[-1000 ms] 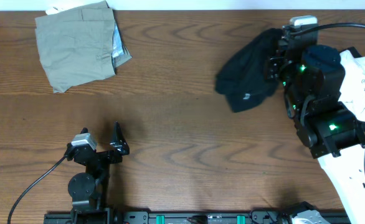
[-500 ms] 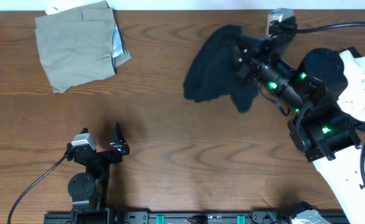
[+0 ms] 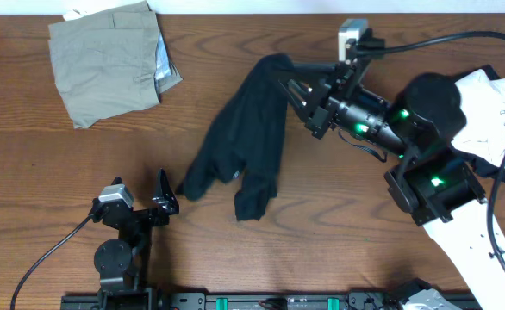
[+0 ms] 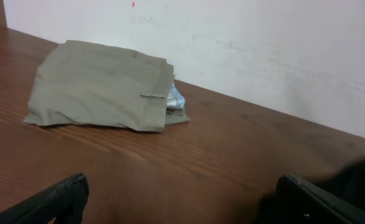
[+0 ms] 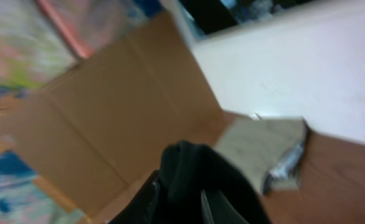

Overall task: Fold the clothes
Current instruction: 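Drag the black garment left to the table center and release, then grasp the black garment's right edge with right gripper, left edge with left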

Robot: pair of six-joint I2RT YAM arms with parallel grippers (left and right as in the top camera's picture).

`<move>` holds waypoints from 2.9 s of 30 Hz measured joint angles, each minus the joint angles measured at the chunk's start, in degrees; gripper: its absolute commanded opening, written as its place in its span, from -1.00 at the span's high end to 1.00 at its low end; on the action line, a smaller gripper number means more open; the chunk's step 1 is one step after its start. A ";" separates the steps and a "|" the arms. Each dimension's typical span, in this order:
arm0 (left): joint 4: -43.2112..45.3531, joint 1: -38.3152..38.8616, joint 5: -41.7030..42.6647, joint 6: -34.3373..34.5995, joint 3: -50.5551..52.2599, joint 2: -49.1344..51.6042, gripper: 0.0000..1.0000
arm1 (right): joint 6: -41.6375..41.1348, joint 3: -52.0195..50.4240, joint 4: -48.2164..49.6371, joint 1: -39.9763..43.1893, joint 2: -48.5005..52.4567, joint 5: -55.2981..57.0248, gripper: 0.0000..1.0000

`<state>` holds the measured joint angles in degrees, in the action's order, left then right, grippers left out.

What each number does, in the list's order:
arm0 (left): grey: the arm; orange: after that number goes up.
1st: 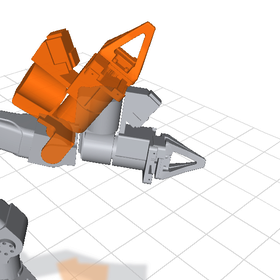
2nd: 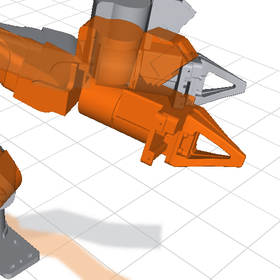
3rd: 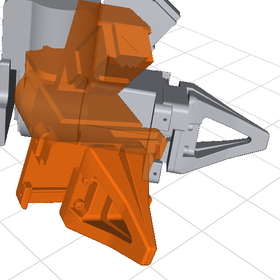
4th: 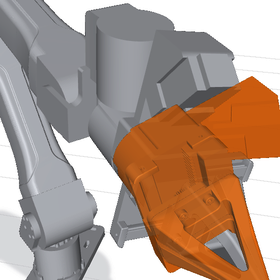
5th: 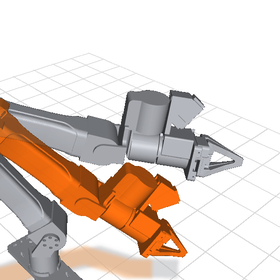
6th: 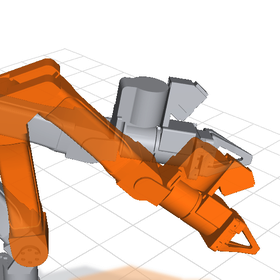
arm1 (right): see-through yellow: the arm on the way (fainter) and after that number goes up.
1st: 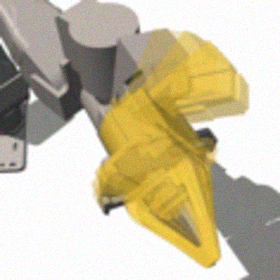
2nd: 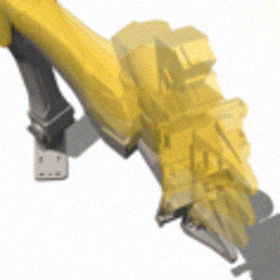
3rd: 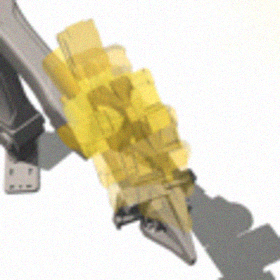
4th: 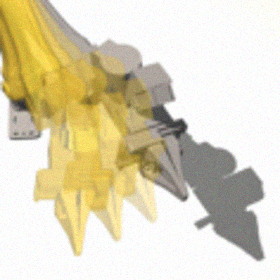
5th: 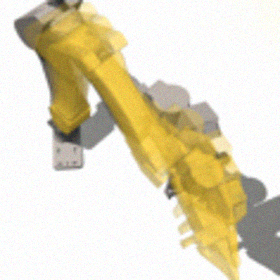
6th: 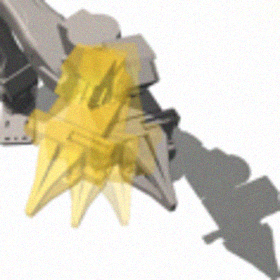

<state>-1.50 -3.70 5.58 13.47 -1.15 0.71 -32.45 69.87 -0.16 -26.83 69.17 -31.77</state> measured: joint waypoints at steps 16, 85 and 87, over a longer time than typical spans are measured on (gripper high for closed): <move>-0.02 0.00 0.00 0.00 0.00 0.00 -0.96 | 17.27 0.26 -23.06 3.04 8.04 47.50 0.14; -25.31 0.00 33.29 22.43 -9.55 8.48 -0.96 | -3.98 -24.63 -19.87 -4.85 11.04 19.32 -0.99; -30.40 0.00 30.03 19.69 -12.02 11.39 -0.96 | -3.98 -24.63 -19.63 -4.85 11.04 19.34 -0.98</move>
<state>-31.90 -3.70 35.62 33.17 -13.17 12.10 -36.42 45.23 -19.79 -31.68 80.20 -12.43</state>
